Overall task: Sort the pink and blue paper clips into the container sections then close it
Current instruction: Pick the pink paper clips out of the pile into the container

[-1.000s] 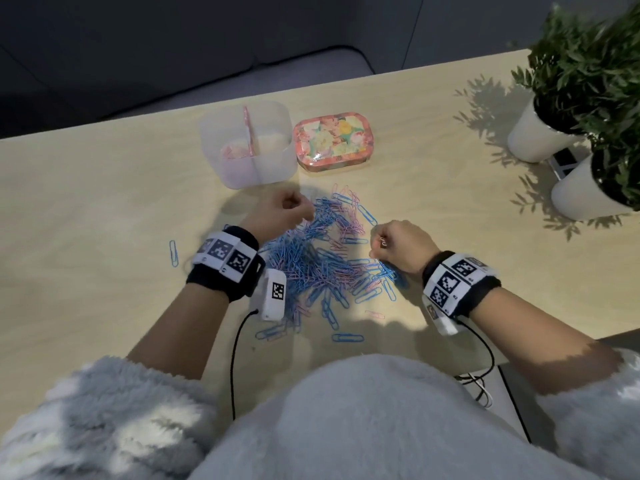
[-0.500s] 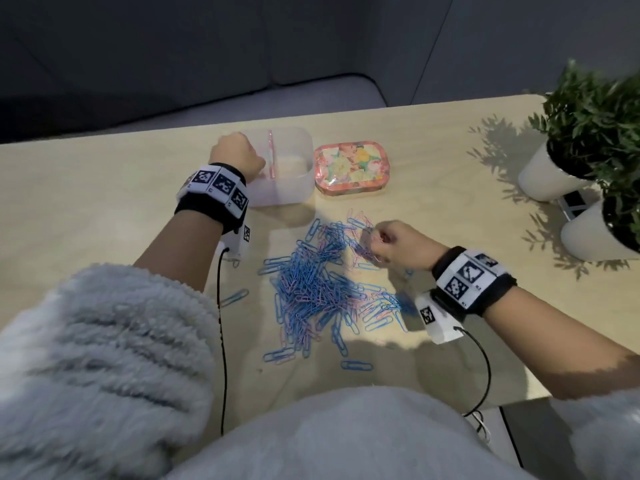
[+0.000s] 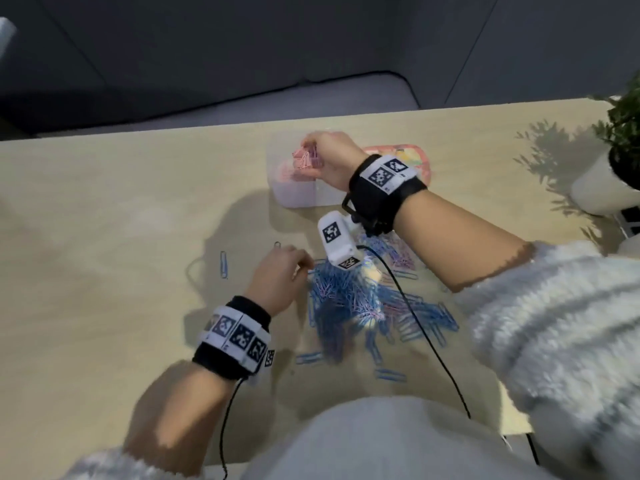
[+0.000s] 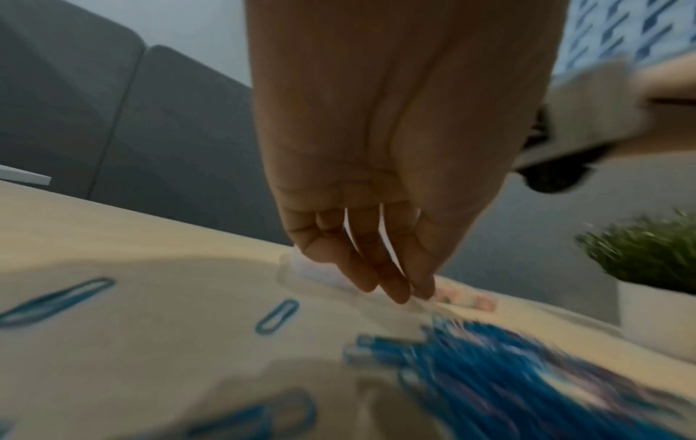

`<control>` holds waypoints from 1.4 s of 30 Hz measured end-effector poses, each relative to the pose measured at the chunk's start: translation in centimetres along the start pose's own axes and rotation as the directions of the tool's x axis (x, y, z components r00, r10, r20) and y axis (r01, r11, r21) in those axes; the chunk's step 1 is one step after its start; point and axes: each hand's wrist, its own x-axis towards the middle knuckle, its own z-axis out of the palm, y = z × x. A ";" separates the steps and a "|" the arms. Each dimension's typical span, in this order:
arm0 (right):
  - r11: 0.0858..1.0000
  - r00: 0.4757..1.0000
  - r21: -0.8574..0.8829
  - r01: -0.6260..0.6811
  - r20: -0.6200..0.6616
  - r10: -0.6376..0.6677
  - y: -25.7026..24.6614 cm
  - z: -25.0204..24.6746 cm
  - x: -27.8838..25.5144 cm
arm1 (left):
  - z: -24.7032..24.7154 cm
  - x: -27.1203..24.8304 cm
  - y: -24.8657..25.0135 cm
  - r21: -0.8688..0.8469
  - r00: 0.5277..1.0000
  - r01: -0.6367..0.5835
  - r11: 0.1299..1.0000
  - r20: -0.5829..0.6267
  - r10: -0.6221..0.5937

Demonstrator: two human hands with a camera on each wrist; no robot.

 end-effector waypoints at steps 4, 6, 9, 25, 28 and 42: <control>0.997 1.000 -0.078 -0.008 0.001 0.008 0.6 1.3 0.1 | 2.2 -1.3 0.9 0.116 0.995 -0.077 0.990 0.075 0.069; 0.994 0.998 -0.108 -0.005 0.056 0.011 0.8 0.9 0.0 | 2.7 -1.1 1.5 0.138 0.990 -0.124 0.983 0.086 0.113; 0.992 0.996 -0.110 0.056 0.077 -0.048 0.3 -0.6 -1.2 | 3.3 -0.3 2.3 0.150 0.985 -0.158 0.976 0.099 0.144; 0.470 0.987 -0.875 0.119 0.052 -0.153 13.1 -17.4 -9.9 | 4.6 1.3 4.1 0.402 0.970 -0.221 0.889 0.188 0.156; 0.510 0.987 -0.850 0.130 0.064 -0.144 13.2 -18.3 -10.8 | 4.1 1.2 3.8 0.412 0.975 -0.200 0.889 0.178 0.136; 0.394 0.932 -0.917 -0.053 -0.188 -0.311 13.0 -15.9 -7.9 | 5.0 7.1 5.9 0.291 0.993 0.084 0.953 0.055 -0.105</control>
